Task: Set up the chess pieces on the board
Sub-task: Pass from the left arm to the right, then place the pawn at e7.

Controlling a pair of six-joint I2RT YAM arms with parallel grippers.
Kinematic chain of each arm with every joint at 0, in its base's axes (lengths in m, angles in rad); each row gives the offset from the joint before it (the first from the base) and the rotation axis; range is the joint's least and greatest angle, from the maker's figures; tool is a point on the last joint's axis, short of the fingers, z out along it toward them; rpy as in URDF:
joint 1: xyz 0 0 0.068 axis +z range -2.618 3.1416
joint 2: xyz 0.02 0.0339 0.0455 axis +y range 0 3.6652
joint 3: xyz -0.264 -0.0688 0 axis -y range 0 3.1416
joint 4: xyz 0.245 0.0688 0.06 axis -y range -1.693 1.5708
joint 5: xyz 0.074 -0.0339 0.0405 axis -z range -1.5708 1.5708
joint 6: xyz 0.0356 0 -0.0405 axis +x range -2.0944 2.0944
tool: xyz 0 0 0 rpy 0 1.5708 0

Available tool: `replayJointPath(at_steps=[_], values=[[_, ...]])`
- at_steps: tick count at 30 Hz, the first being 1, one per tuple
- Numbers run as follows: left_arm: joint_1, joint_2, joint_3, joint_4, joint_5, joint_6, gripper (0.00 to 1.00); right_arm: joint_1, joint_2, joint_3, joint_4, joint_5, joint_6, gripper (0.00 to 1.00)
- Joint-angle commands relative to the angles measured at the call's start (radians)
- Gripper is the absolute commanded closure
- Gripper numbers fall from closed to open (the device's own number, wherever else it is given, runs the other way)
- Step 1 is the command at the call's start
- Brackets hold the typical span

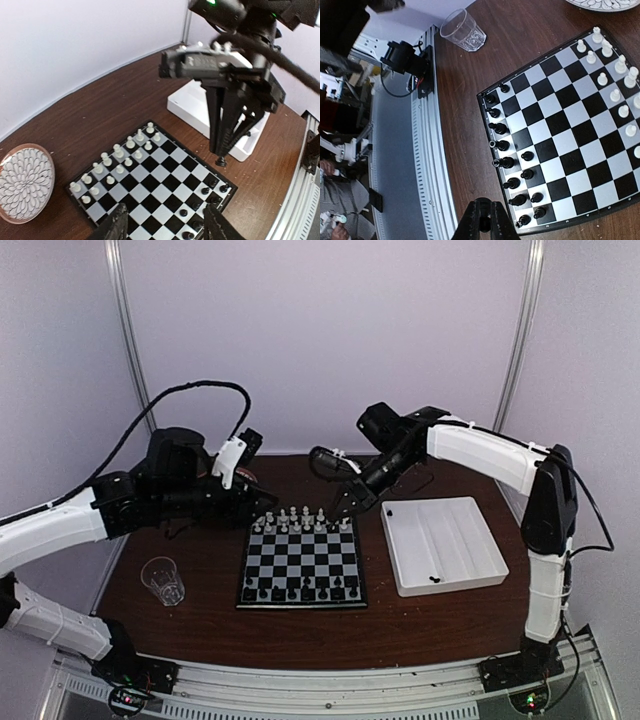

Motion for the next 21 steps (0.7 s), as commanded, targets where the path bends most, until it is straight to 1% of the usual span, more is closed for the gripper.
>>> replayJointPath(at_steps=[1, 5, 11, 14, 18, 21], values=[[0.019, -0.133, -0.051, -0.044, -0.172, 0.018, 0.48, 0.089, 0.087, 0.119, -0.146, 0.192, -0.122, 0.91], [0.023, -0.212, -0.062, -0.095, -0.223, 0.018, 0.47, 0.167, 0.160, 0.217, -0.185, 0.294, -0.148, 0.91], [0.023, -0.276, -0.081, -0.137, -0.257, 0.016, 0.46, 0.270, 0.279, 0.330, -0.204, 0.449, -0.189, 0.90], [0.023, -0.289, -0.093, -0.139, -0.258, 0.010, 0.46, 0.298, 0.328, 0.367, -0.189, 0.501, -0.194, 0.90], [0.023, -0.294, -0.109, -0.140, -0.250, -0.002, 0.46, 0.321, 0.405, 0.455, -0.207, 0.546, -0.197, 0.90], [0.023, -0.302, -0.123, -0.134, -0.248, -0.006, 0.46, 0.334, 0.443, 0.489, -0.209, 0.582, -0.202, 0.90]])
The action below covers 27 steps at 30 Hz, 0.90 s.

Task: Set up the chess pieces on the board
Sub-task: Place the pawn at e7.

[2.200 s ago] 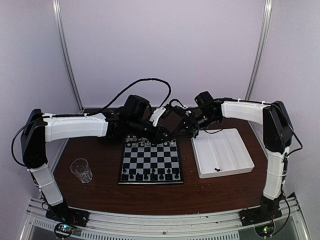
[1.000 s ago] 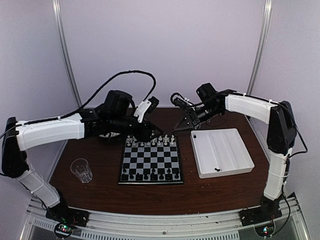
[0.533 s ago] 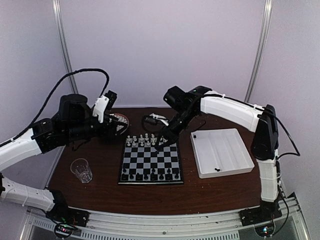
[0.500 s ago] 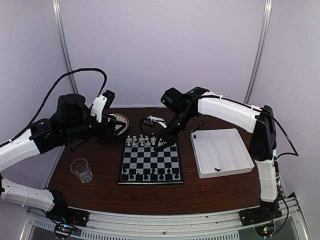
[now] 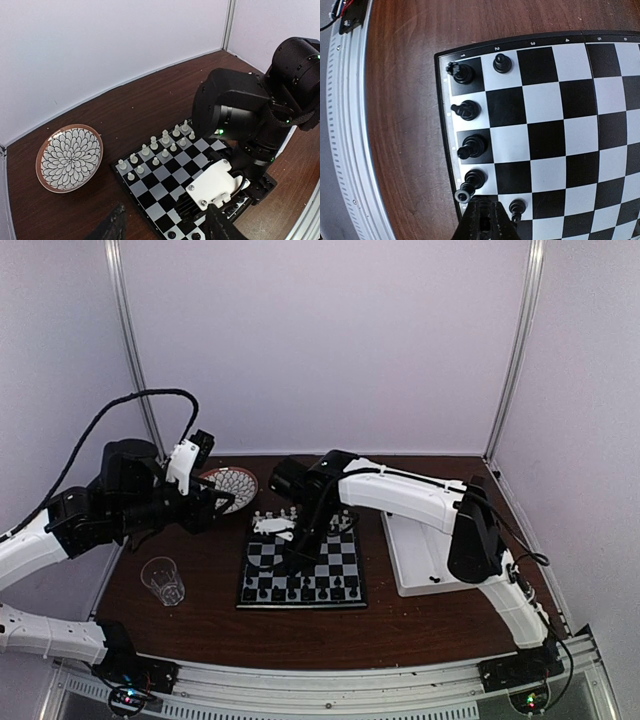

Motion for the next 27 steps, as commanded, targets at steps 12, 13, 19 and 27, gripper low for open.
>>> replayJointPath(at_steps=[12, 13, 19, 27], values=[[0.006, -0.021, -0.048, 0.035, -0.006, -0.014, 0.46, 0.029, 0.103, 0.084, -0.020, 0.183, -0.039, 0.91], [0.006, -0.018, -0.049, 0.037, -0.004, -0.014, 0.46, 0.030, 0.107, 0.090, -0.021, 0.180, -0.039, 0.91], [0.006, -0.008, -0.054, 0.046, 0.005, -0.019, 0.46, 0.036, 0.127, 0.114, -0.024, 0.177, -0.037, 0.90], [0.006, -0.004, -0.062, 0.049, 0.011, -0.028, 0.46, 0.044, 0.142, 0.131, -0.021, 0.187, -0.041, 0.90]])
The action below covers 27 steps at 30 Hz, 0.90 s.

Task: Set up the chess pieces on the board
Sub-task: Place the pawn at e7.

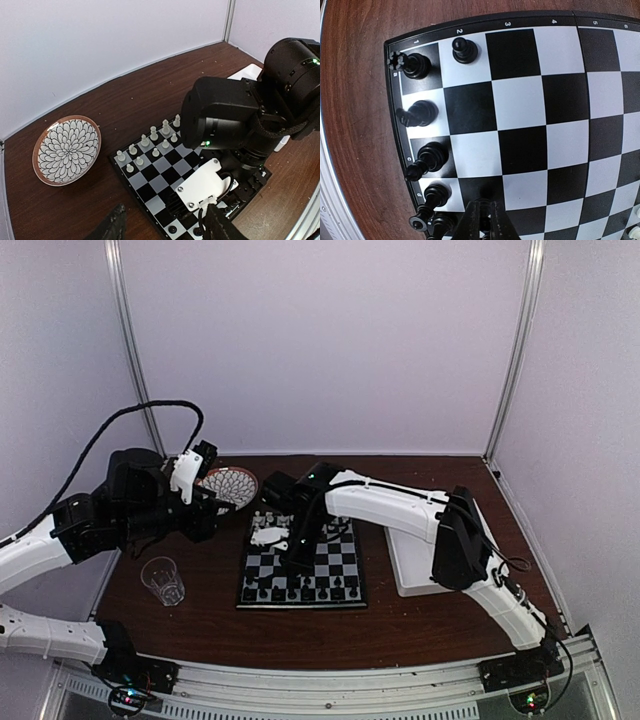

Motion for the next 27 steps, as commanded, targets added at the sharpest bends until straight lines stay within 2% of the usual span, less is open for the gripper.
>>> replayJointPath(at_steps=[1, 7, 12, 19, 23, 25, 27], values=[[0.006, 0.003, -0.009, 0.037, 0.011, -0.013, 0.46, 0.012, 0.034, 0.029, -0.003, 0.030, -0.011, 0.89], [0.006, 0.007, -0.009, 0.038, 0.010, -0.013, 0.46, 0.016, 0.050, 0.040, -0.002, 0.036, -0.009, 0.88], [0.006, 0.012, -0.012, 0.040, 0.011, -0.014, 0.46, 0.016, 0.036, 0.050, -0.005, 0.028, 0.003, 0.78], [0.006, 0.023, -0.011, 0.044, 0.017, -0.018, 0.46, 0.016, -0.043, 0.087, -0.010, 0.042, 0.015, 0.71], [0.006, 0.031, -0.004, 0.046, 0.015, -0.011, 0.45, 0.002, -0.123, 0.072, -0.024, 0.067, 0.007, 0.71], [0.006, 0.039, -0.002, 0.039, -0.007, -0.013, 0.40, -0.031, -0.190, 0.013, -0.008, 0.068, 0.008, 0.71], [0.006, 0.054, -0.006, 0.037, -0.040, -0.024, 0.31, -0.080, -0.280, -0.113, 0.033, 0.073, 0.006, 0.71]])
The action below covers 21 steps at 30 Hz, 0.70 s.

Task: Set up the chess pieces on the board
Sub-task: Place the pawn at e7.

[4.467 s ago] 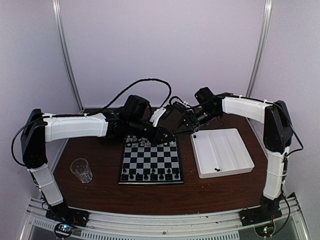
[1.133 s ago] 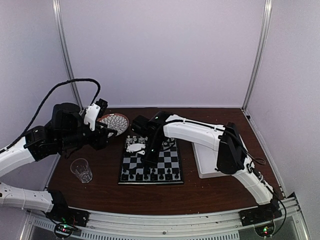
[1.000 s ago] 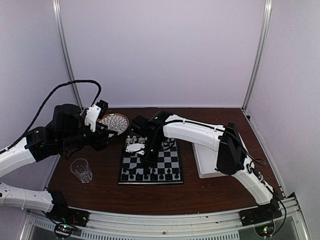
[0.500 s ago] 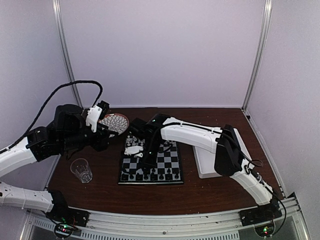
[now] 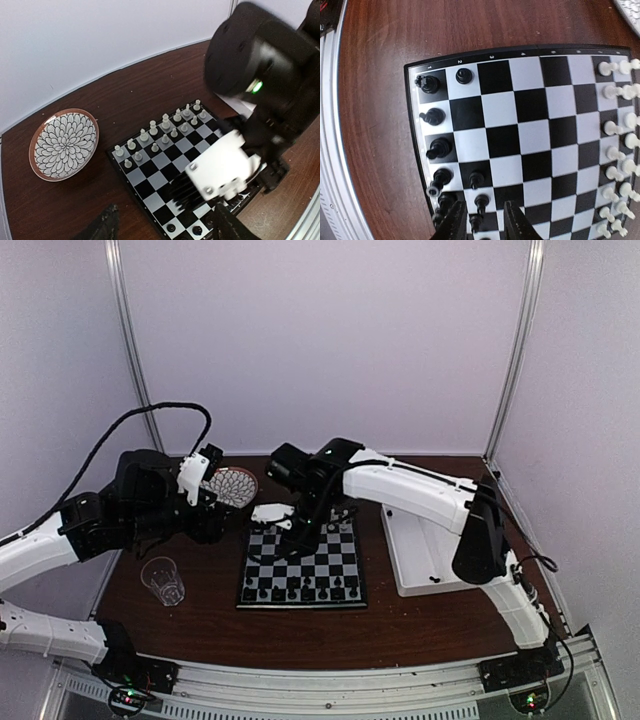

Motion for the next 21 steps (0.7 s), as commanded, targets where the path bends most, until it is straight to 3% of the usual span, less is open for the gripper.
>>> replayJointPath(at_steps=[1, 8, 13, 21], values=[[0.006, 0.029, -0.009, 0.037, -0.053, -0.019, 0.27, -0.105, -0.237, -0.182, 0.054, 0.044, -0.003, 0.71], [0.007, 0.125, 0.020, 0.052, -0.077, -0.048, 0.03, -0.401, -0.477, -0.545, 0.178, 0.059, -0.012, 0.68], [0.006, 0.177, 0.041, 0.082, -0.084, -0.093, 0.02, -0.552, -0.481, -0.686, 0.246, 0.057, -0.018, 0.66], [0.007, 0.228, 0.087, 0.052, -0.033, -0.105, 0.05, -0.606, -0.328, -0.638, 0.296, 0.029, 0.033, 0.71]])
